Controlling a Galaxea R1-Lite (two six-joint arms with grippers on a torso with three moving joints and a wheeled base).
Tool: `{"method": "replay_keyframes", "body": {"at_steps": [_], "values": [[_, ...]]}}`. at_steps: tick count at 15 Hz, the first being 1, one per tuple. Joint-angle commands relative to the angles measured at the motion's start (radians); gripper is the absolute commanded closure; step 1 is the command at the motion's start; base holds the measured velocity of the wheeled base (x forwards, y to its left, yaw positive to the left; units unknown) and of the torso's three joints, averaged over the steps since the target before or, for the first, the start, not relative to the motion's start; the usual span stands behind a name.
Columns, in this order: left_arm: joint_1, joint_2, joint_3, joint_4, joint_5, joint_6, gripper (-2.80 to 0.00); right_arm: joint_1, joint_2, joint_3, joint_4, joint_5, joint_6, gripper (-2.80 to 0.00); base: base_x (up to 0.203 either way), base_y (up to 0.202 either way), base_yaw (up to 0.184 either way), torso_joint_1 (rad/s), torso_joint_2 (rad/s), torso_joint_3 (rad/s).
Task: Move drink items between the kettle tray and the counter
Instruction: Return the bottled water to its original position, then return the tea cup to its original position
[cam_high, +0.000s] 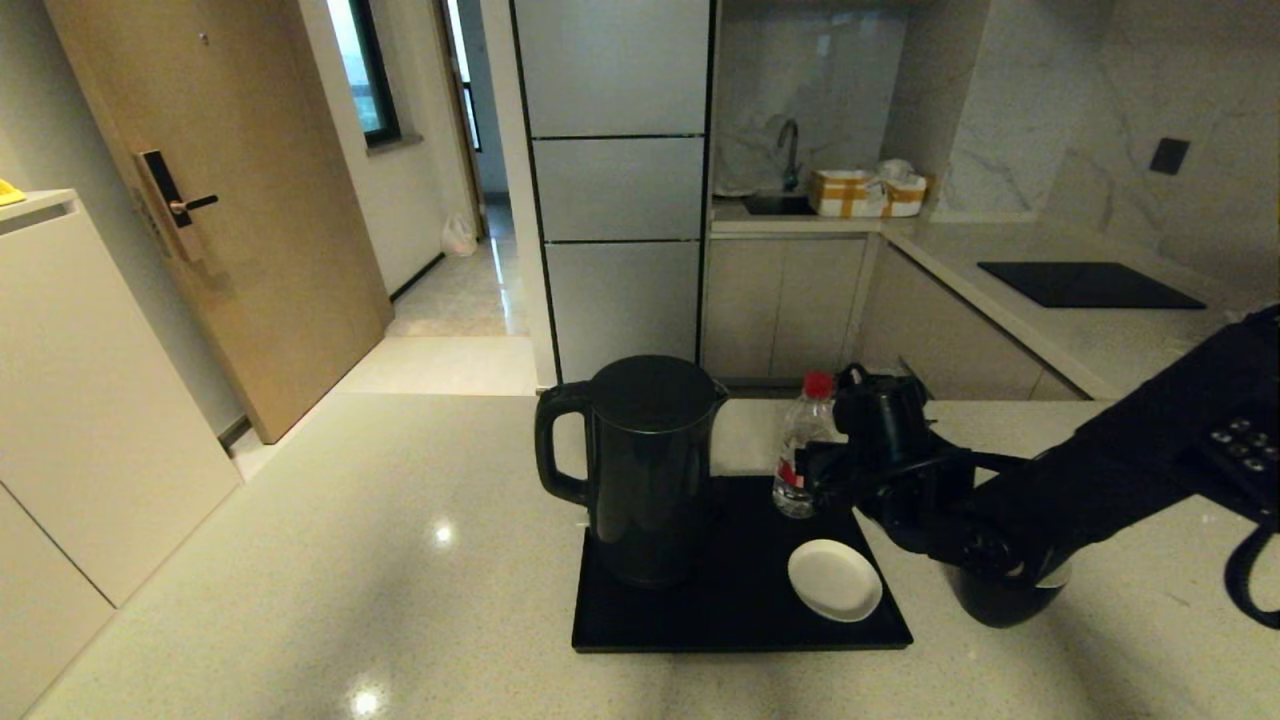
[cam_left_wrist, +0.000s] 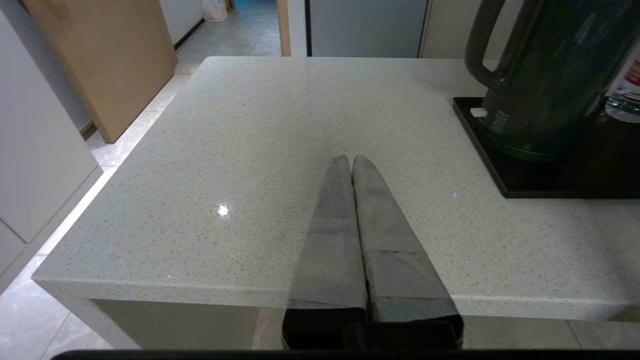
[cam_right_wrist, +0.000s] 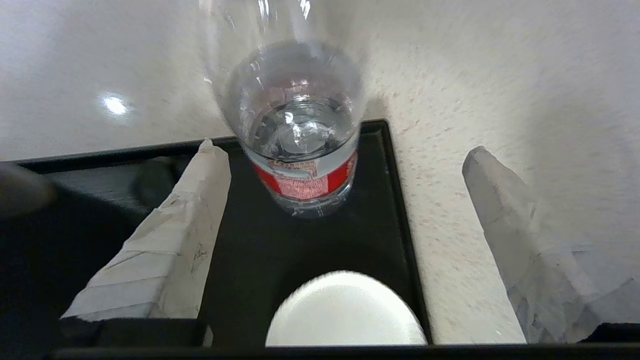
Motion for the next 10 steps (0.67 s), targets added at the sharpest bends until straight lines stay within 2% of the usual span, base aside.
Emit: {"method": "replay_keyframes", "body": {"at_steps": [1,4,6,8,10], "values": [[0.001,0.0,0.0,0.0,0.0,0.0,0.0,0.0,-0.165,0.052,0.026,-0.007,0.003,0.0,0.0,0.0,0.0,0.0,0.0,0.0],[0.001,0.0,0.0,0.0,0.0,0.0,0.0,0.004,-0.398,0.138,0.133,-0.022,0.016,0.0,0.0,0.0,0.0,0.0,0.0,0.0],[0.001,0.0,0.0,0.0,0.0,0.001,0.0,0.008,-0.602,0.194,0.269,-0.036,0.042,0.0,0.0,0.0,0.0,0.0,0.0,0.0],[0.001,0.0,0.0,0.0,0.0,0.0,0.0,0.011,-0.813,0.212,0.534,-0.047,0.093,0.0,0.0,0.0,0.0,0.0,0.0,0.0],[0.001,0.0,0.0,0.0,0.0,0.001,0.0,0.017,-0.977,0.186,1.01,-0.052,0.231,0.0,0.0,0.0,0.0,0.0,0.0,0.0]]}}
